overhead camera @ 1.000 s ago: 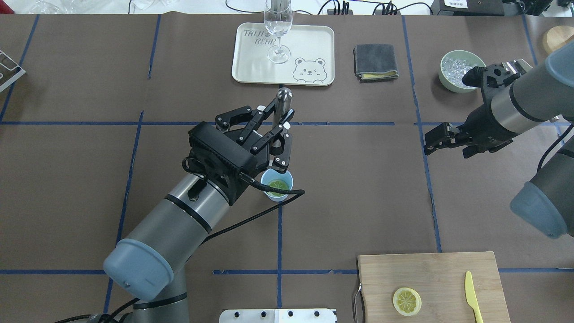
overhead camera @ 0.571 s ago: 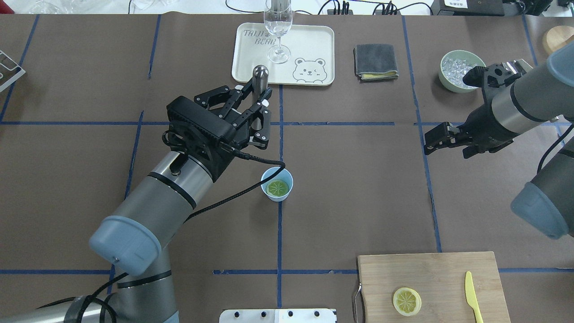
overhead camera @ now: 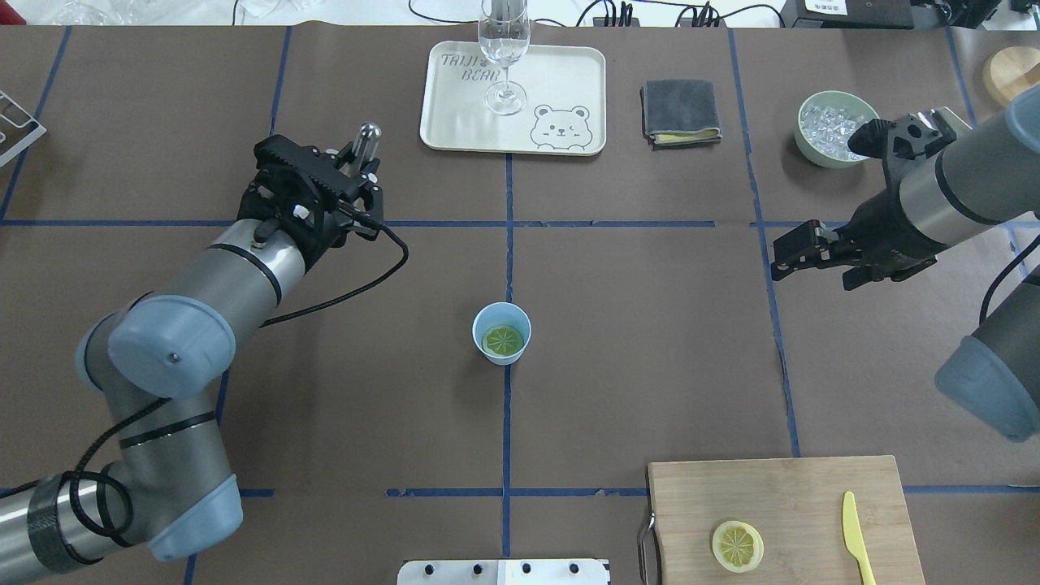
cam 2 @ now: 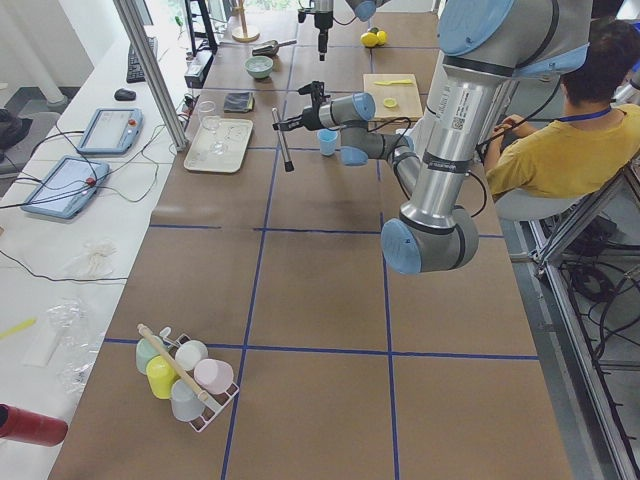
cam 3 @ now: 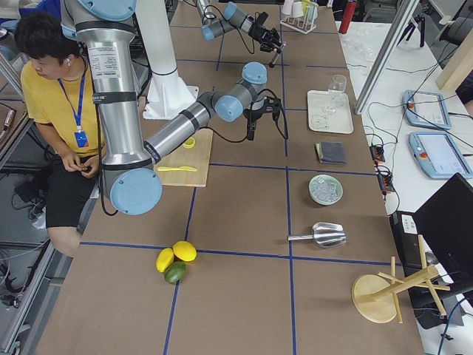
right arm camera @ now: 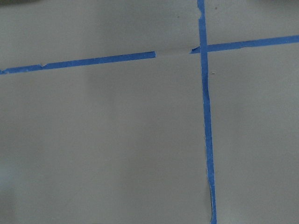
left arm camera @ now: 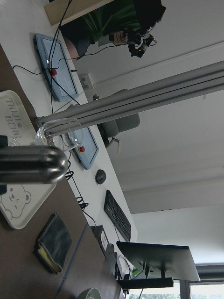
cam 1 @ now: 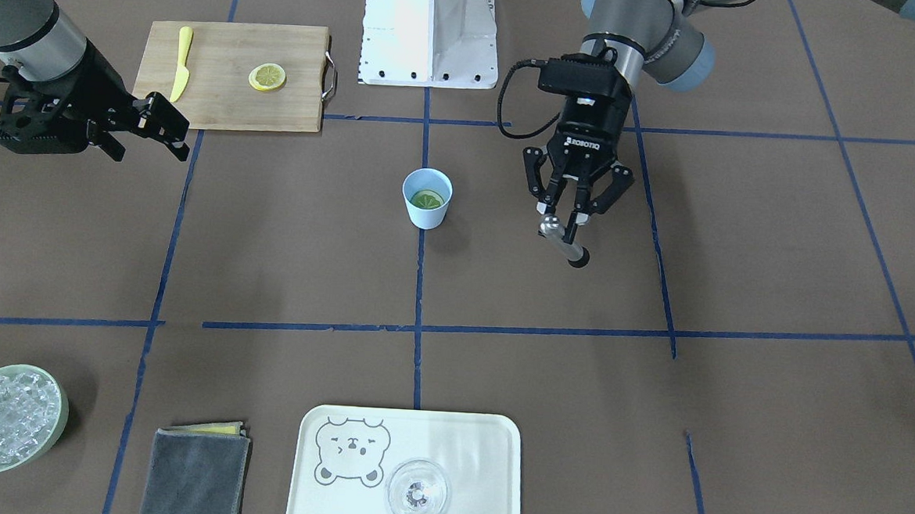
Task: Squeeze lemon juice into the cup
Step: 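Lift the muddler out of the cup and carry it back with the left gripper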
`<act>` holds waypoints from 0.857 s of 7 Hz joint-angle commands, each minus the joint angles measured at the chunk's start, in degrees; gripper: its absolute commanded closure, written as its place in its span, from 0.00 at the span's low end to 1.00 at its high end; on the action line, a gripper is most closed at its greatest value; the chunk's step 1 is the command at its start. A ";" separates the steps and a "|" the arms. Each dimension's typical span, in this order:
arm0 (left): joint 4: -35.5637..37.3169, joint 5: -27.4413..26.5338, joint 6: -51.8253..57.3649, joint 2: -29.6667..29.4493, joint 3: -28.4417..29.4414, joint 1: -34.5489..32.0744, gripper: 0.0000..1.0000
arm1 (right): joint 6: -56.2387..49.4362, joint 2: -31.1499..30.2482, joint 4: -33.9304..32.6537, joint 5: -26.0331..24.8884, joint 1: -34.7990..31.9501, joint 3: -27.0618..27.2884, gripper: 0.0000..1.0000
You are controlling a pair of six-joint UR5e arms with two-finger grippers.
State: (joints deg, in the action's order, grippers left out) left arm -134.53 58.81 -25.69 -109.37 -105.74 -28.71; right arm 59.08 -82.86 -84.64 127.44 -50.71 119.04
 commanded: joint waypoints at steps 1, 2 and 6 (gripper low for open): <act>5.73 11.85 0.29 3.02 0.19 -7.11 1.00 | 0.34 -0.11 0.00 0.00 0.00 0.31 0.00; 10.90 19.42 0.29 3.11 0.53 -12.37 1.00 | 0.34 -0.11 0.00 0.00 0.00 0.31 0.00; 21.23 46.45 -2.25 12.03 2.11 -22.79 1.00 | 0.25 -0.11 0.00 0.00 0.00 0.05 0.00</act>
State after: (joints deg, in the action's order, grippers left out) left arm -114.34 99.83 -26.80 -101.99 -104.40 -50.52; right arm 59.40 -82.97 -84.64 127.44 -50.72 119.26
